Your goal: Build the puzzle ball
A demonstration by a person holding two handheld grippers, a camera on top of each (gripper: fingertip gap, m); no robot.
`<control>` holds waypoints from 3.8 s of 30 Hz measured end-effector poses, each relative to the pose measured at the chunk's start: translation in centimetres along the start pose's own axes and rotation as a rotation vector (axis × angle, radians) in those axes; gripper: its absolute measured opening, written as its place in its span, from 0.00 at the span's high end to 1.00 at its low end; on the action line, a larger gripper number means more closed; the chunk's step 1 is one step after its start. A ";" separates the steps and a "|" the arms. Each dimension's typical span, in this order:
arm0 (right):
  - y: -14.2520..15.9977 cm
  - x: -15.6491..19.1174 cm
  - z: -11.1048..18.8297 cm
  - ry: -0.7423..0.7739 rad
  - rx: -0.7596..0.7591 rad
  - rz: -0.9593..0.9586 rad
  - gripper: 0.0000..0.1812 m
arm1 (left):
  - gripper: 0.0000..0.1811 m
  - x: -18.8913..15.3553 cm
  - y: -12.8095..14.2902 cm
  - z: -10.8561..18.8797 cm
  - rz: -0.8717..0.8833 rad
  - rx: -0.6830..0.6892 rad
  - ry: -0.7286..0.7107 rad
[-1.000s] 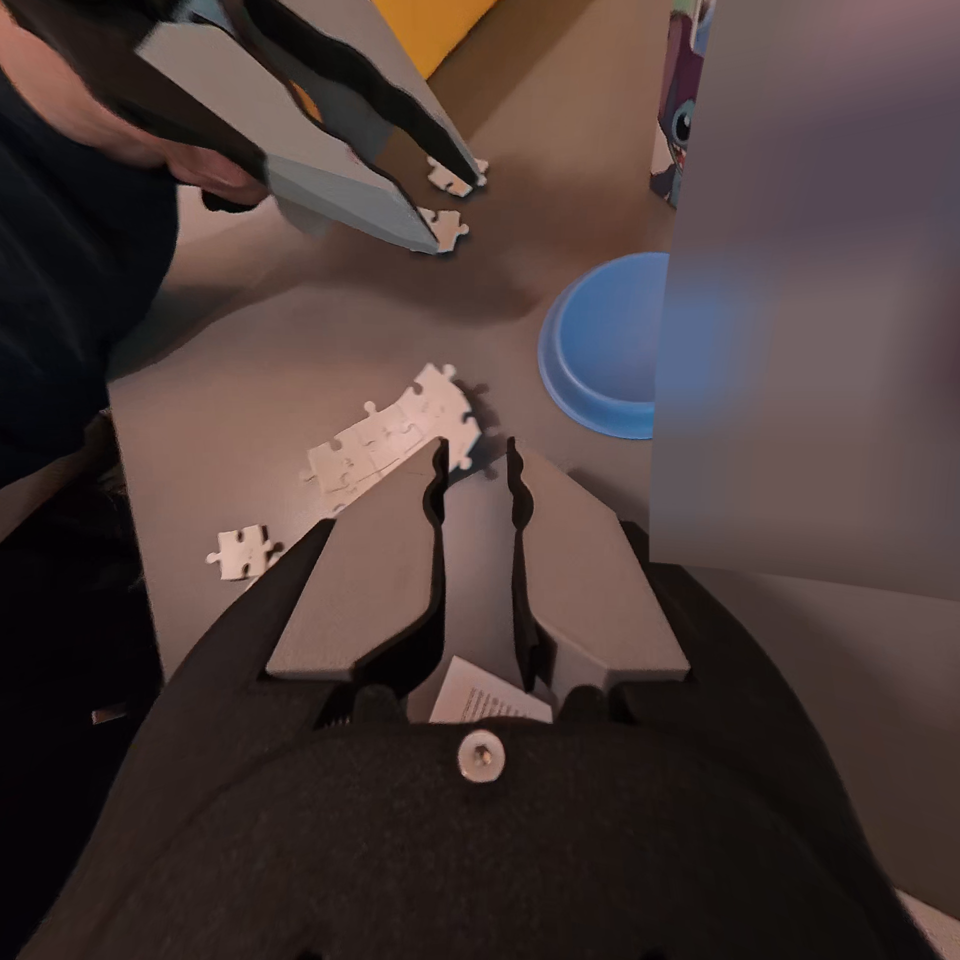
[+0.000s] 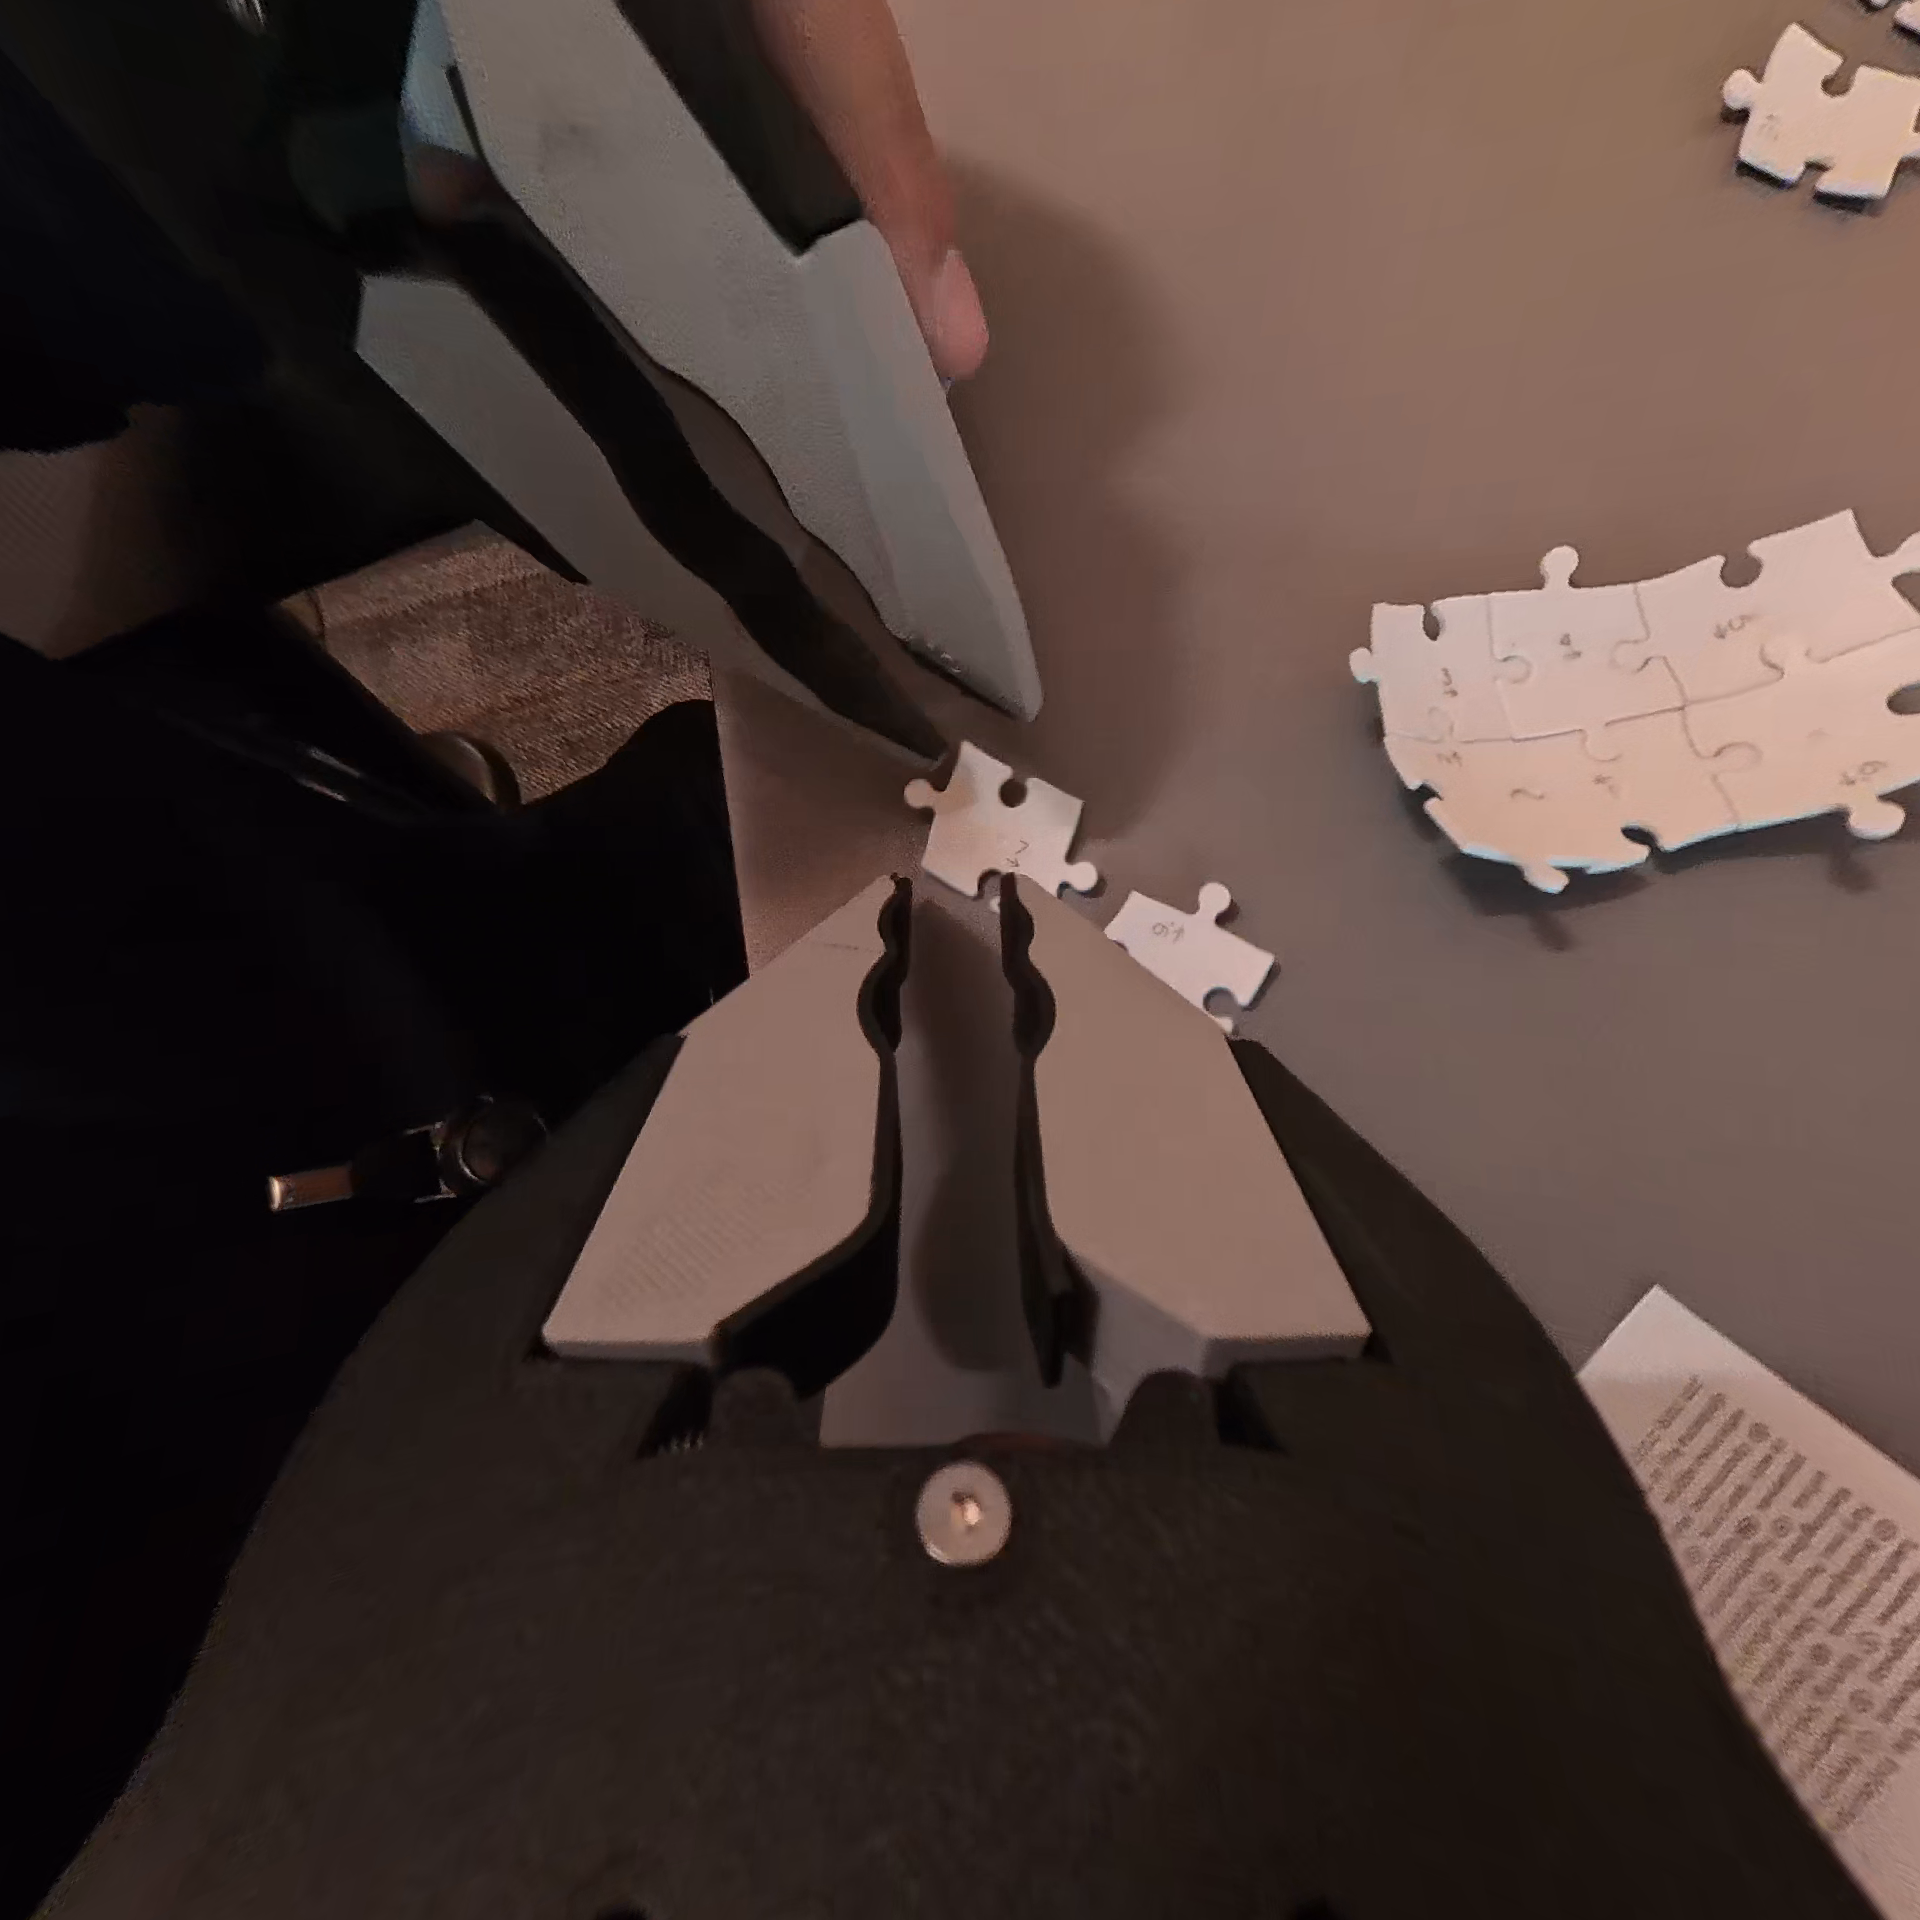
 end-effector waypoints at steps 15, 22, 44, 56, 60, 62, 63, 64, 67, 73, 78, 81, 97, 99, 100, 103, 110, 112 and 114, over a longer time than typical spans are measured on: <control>0.2 -0.1 0.0 -0.083 -0.036 -0.138 1.00 | 0.93 -1.3 0.7 -0.5 0.033 0.001 0.127; 0.3 0.0 0.1 -0.092 -0.042 -0.150 1.00 | 0.86 -1.0 0.8 -0.6 0.379 0.028 0.231; 0.3 -0.3 0.2 -0.051 -0.047 -0.100 1.00 | 0.98 -0.5 0.6 -1.8 0.962 -0.051 0.433; -0.5 -2.2 1.9 -0.070 -0.109 -0.147 0.89 | 0.99 0.1 -0.1 -1.1 0.782 -0.079 0.380; -0.3 -1.2 1.1 -0.148 -0.080 -0.169 0.92 | 0.99 0.7 -0.3 -1.0 0.760 -0.080 0.359; -0.4 -1.1 0.9 -0.173 -0.085 -0.187 0.98 | 0.99 0.8 -0.4 -0.9 0.738 -0.088 0.354; -0.5 -1.1 1.0 -0.188 -0.092 -0.195 1.00 | 1.00 0.9 -0.4 -0.9 0.728 -0.082 0.348; -0.5 -1.1 1.0 -0.194 -0.098 -0.202 1.00 | 1.00 0.9 -0.4 -0.9 0.725 -0.080 0.348; -0.7 -1.3 1.5 -0.214 -0.122 -0.234 1.00 | 1.00 1.4 -0.4 -0.8 0.728 -0.094 0.338; -1.8 -6.3 4.6 -0.072 -0.276 -0.364 1.00 | 0.98 4.7 3.2 0.1 0.798 -0.027 0.163; -3.1 -11.4 6.7 0.025 -0.445 -0.530 1.00 | 0.96 6.2 6.9 -1.1 0.934 0.095 0.076; -3.5 -12.8 6.1 0.031 -0.454 -0.578 1.00 | 0.94 5.6 7.5 -2.2 0.970 0.114 0.102; -3.1 -13.7 4.1 -0.049 -0.388 -0.666 1.00 | 0.93 4.8 6.6 -3.2 0.975 0.069 0.164; -3.0 -13.3 4.4 -0.076 -0.328 -0.648 1.00 | 0.93 4.8 7.0 -3.1 0.972 0.080 0.153; -2.9 -13.2 4.6 -0.083 -0.282 -0.630 1.00 | 0.93 4.8 7.1 -3.0 0.971 0.083 0.149; -2.8 -13.2 5.3 -0.062 -0.121 -0.548 1.00 | 0.94 5.0 7.6 -2.9 0.979 0.083 0.136; -2.9 -12.9 5.5 -0.139 0.189 -0.414 1.00 | 0.94 7.4 8.6 -2.7 0.970 0.087 0.070; -2.8 -13.0 5.4 -0.138 0.243 -0.379 1.00 | 0.93 8.7 8.7 -2.7 0.969 0.072 0.044; -3.3 -13.1 5.3 -0.138 0.235 -0.356 1.00 | 0.94 10.1 8.7 -2.6 0.961 0.047 0.020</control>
Point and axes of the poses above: each gripper's, where its closed fingertips meet, z back along the fingers, y out of its underside, x = y × z across the jaws, the point moved 1 cm from there along z, back along the fingers, and after that the axes turned 6 degrees about -z, right-handed, at the moved point
